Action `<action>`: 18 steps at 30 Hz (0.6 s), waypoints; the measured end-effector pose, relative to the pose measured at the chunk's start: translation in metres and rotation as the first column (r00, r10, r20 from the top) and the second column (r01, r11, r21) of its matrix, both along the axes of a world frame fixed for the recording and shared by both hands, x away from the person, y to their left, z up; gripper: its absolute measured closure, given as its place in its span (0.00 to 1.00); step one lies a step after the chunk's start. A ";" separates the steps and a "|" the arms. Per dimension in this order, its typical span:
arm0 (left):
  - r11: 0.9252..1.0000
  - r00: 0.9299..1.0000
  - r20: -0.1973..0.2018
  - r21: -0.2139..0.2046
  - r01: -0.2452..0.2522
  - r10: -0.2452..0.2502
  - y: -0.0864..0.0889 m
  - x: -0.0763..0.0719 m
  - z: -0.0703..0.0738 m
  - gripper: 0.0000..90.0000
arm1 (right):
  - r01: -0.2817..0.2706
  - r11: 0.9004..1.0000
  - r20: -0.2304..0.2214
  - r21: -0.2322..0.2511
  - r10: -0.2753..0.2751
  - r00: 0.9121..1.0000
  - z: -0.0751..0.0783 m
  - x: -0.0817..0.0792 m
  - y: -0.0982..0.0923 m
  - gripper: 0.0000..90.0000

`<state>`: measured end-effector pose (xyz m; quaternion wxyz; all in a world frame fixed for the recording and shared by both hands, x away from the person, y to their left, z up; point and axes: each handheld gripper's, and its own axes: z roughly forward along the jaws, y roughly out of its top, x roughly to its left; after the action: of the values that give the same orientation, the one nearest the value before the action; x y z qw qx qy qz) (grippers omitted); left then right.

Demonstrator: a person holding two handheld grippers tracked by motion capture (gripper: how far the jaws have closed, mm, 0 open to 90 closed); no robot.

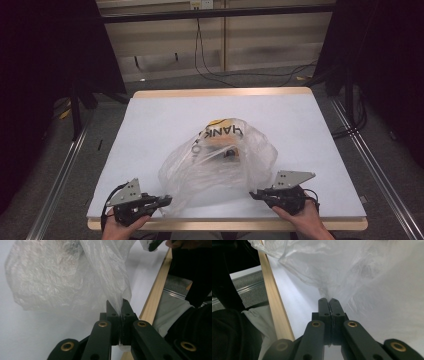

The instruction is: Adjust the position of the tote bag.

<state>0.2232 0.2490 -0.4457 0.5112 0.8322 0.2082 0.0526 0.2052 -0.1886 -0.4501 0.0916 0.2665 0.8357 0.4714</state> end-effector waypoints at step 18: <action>0.993 0.996 0.066 -0.101 -0.057 0.064 0.008 0.003 0.027 0.99 | 0.002 0.993 0.083 0.119 -0.012 0.997 0.040 0.002 -0.009 1.00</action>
<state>0.2260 0.2567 -0.4183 0.5569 0.7968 0.2180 0.0865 0.2074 -0.1977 -0.4102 0.1121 0.2547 0.8006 0.5306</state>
